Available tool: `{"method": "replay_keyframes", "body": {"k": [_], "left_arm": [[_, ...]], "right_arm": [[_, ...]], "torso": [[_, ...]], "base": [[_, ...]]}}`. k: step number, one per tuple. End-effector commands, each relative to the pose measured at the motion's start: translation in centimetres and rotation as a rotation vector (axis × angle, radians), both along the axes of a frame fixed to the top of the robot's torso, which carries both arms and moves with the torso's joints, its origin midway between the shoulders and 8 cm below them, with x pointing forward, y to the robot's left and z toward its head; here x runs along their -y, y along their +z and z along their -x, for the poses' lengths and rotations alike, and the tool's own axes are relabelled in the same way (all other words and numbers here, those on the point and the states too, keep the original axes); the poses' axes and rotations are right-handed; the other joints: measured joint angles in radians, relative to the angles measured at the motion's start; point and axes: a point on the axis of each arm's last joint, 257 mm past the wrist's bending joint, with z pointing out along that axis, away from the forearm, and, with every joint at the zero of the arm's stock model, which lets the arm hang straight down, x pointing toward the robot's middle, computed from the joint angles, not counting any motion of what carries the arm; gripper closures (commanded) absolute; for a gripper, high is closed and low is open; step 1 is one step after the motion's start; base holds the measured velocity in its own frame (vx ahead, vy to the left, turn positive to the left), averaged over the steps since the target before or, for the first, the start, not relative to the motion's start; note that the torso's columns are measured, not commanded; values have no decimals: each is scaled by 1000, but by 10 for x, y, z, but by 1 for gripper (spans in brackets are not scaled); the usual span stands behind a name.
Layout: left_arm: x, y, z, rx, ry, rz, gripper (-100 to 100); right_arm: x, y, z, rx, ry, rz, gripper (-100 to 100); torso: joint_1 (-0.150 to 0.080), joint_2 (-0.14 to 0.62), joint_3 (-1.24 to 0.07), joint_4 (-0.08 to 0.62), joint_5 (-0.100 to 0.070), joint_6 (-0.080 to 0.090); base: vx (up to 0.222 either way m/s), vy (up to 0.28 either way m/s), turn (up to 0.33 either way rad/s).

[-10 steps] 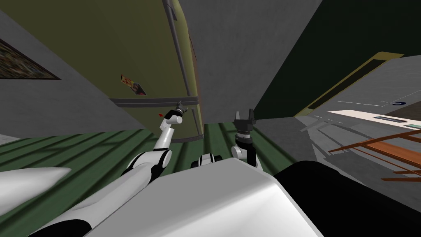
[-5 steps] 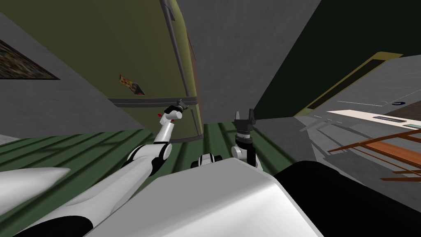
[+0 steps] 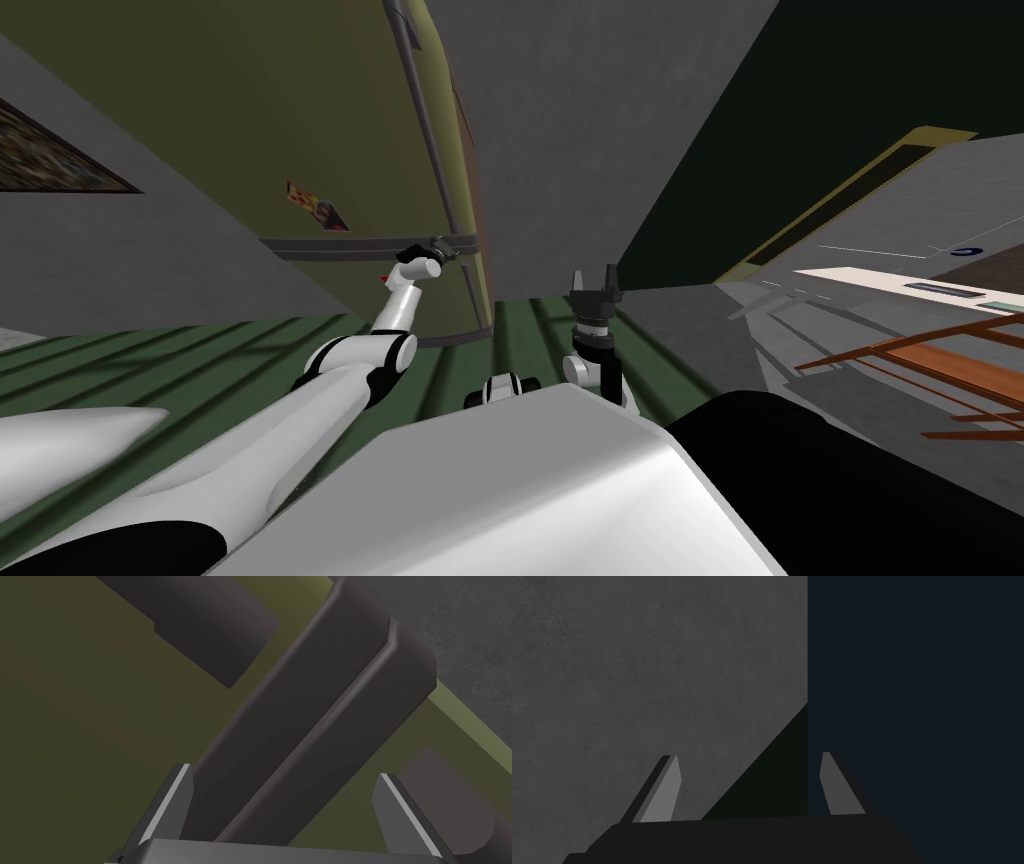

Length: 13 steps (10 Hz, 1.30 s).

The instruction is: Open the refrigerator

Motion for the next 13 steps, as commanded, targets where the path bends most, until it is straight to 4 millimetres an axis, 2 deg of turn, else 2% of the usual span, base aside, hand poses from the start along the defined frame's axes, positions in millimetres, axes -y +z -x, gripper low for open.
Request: {"method": "replay_keyframes", "body": {"k": [1,10,13], "left_arm": [[2,14,-7,-34,-5,25,-100],[0,63,-19,-129,-11,112,-100],[-1,63,-18,-124,-9,106,-100]], "right_arm": [[0,0,0,0,0,0,0],[0,0,0,0,0,0,0],[0,0,0,0,0,0,0]], "torso": [[-1,0,0,0,0,0],[0,0,0,0,0,0],[1,-4,-3,-1,0,0]], "base": [[-5,-32,2],[-5,-25,-1],[47,-10,-9]]}}
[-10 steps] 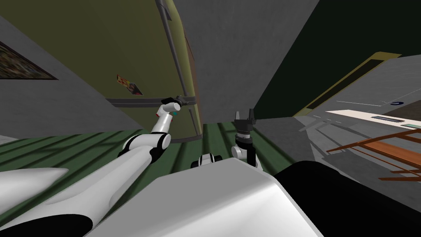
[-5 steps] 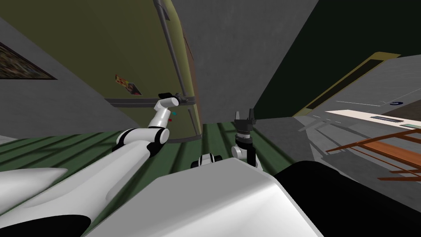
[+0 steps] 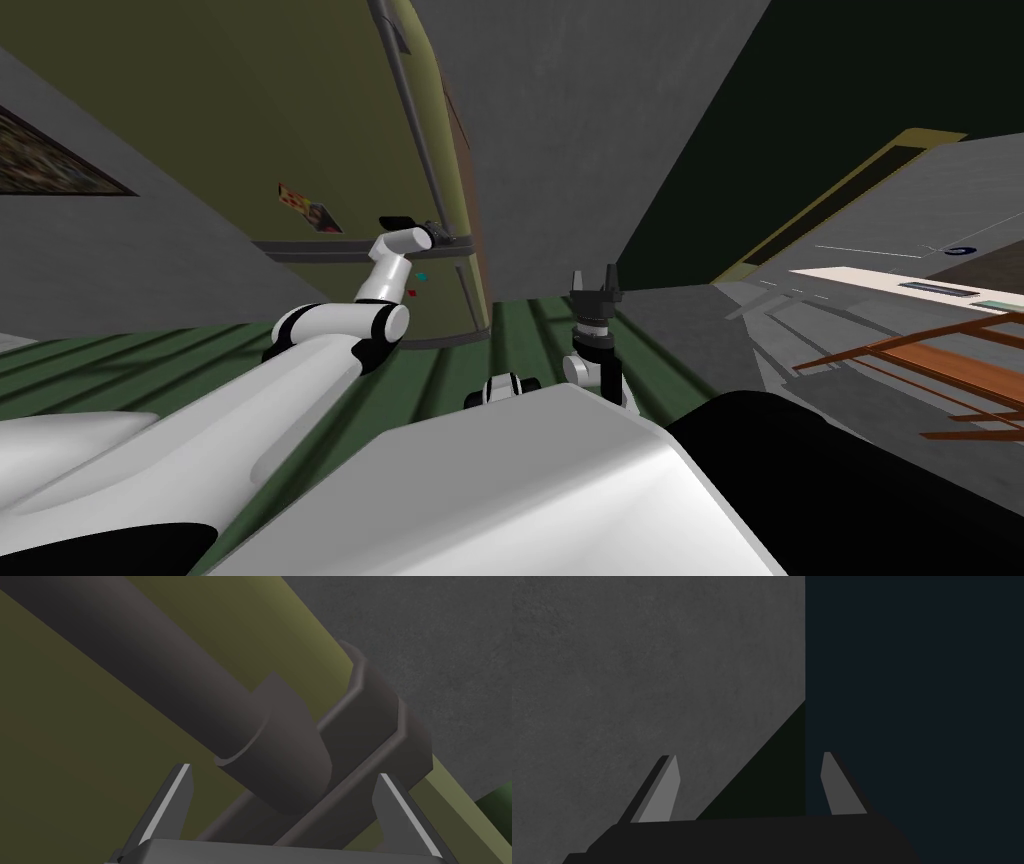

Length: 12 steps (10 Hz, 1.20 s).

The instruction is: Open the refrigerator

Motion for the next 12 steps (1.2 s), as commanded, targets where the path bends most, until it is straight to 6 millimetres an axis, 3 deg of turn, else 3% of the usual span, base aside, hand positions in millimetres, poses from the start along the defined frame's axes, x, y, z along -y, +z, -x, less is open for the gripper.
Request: {"method": "replay_keyframes", "body": {"k": [1,3,6,8,9,11,12], "left_arm": [[0,0,0,0,0,1,100],[33,5,5,5,-58,1,100],[51,5,8,5,-88,2,100],[85,6,15,4,-149,2,100],[85,6,15,4,-149,2,100],[120,7,24,4,-212,1,100],[120,7,24,4,-212,1,100]], "right_arm": [[0,0,0,0,0,0,0],[0,0,0,0,0,0,0],[0,0,0,0,0,0,0],[0,0,0,0,0,0,0],[0,0,0,0,0,0,0],[0,0,0,0,0,0,0],[0,0,0,0,0,0,0]], "torso": [[0,2,1,0,0,0],[5,12,7,-1,1,4],[3,5,3,2,1,-2],[2,1,0,2,1,-5],[5,8,4,2,2,-2],[6,5,3,3,2,-3],[4,8,5,2,2,-1]], "base": [[11,0,17],[-209,227,-58],[-209,279,-73],[-235,217,-43],[-205,258,-54],[-248,294,-58],[-235,238,-57]]}}
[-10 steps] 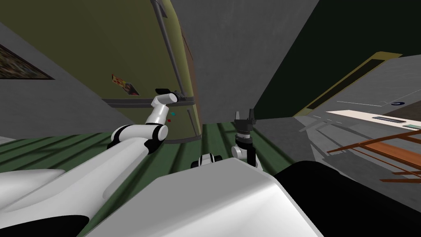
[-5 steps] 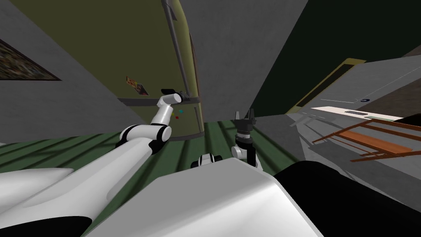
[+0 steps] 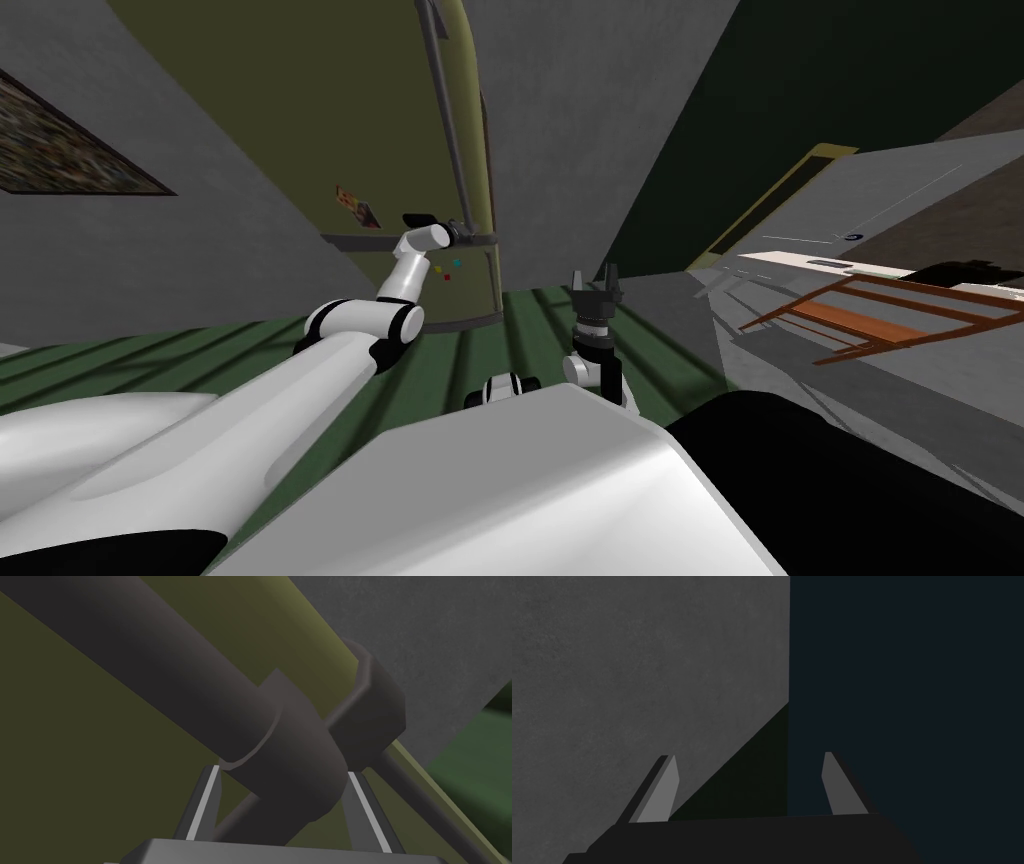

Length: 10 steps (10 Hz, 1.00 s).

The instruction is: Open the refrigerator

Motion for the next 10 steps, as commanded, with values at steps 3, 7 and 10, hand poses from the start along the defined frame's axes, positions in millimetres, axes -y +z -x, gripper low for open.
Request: {"method": "replay_keyframes", "body": {"k": [3,7,10], "left_arm": [[42,1,15,-1,-81,-1,100],[67,-5,26,-15,-132,-5,100],[98,-4,41,-13,-198,-4,100]], "right_arm": [[0,0,0,0,0,0,0],[0,0,0,0,0,0,0],[0,0,0,0,0,0,0]], "torso": [[-2,0,0,2,-1,2],[-6,-7,-5,1,-3,3],[-4,-4,-3,-1,-1,0]], "base": [[-246,276,-48],[-135,215,-41],[-118,235,-33]]}}
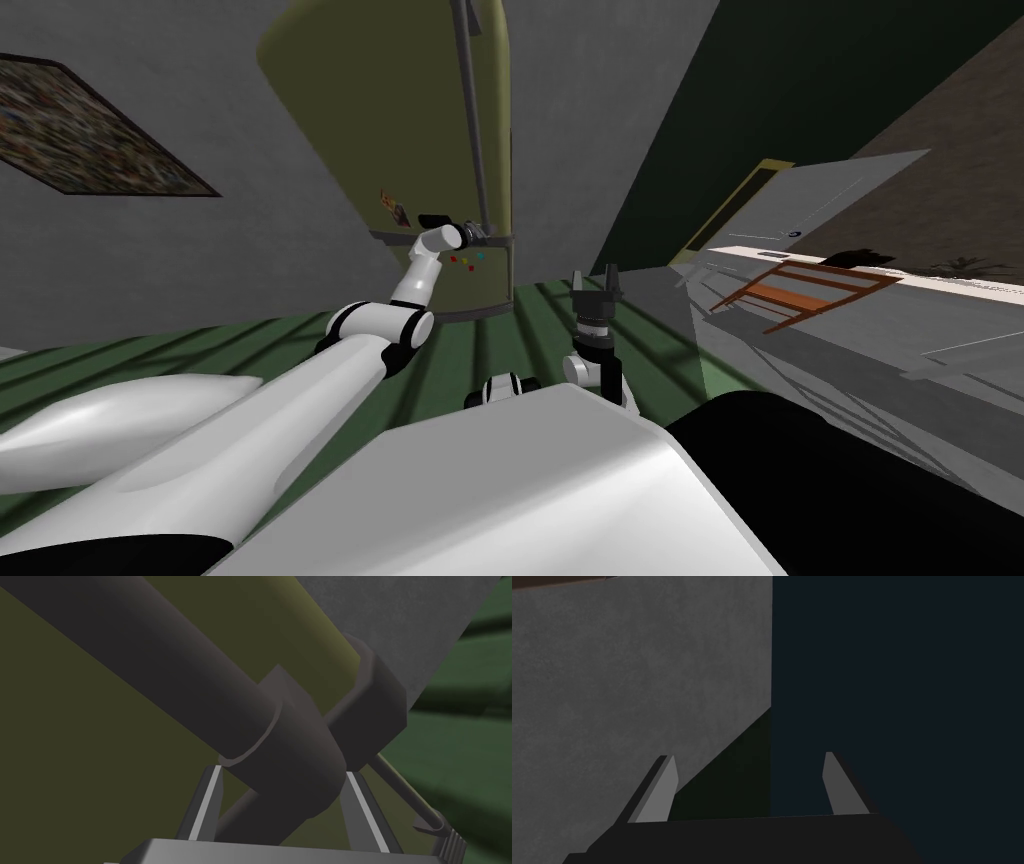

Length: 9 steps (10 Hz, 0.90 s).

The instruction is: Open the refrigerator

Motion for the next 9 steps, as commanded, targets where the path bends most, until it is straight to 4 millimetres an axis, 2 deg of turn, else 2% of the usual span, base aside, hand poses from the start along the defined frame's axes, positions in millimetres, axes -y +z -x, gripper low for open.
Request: {"method": "replay_keyframes", "body": {"k": [1,2,3,4,5,6,7,8,9], "left_arm": [[18,2,8,2,-35,0,100],[33,2,17,3,-69,1,100],[33,2,17,3,-69,1,100],[49,3,25,4,-102,1,100],[49,3,25,4,-102,1,100],[64,3,34,6,-136,2,100],[64,3,34,6,-136,2,100],[79,4,44,7,-171,3,100],[79,4,44,7,-171,3,100]], "right_arm": [[0,0,0,0,0,0,0],[0,0,0,0,0,0,0],[0,0,0,0,0,0,0],[0,0,0,0,0,0,0],[0,0,0,0,0,0,0],[0,0,0,0,0,0,0],[0,0,0,0,0,0,0],[0,0,0,0,0,0,0],[0,0,0,0,0,0,0]], "torso": [[2,0,0,0,0,1],[2,-1,-1,0,0,-1],[3,-1,-1,1,1,0],[3,-2,-2,1,1,-2],[7,0,0,1,2,-2],[6,1,0,1,3,-3],[6,1,0,1,2,-2],[3,-1,-1,1,1,-3],[4,0,0,1,1,-1]], "base": [[-90,239,-44],[-89,253,-41],[-69,229,-45],[-105,271,-30],[-140,249,-41],[-142,255,-26],[-129,223,-31],[-126,264,-17],[-88,243,-46]]}}
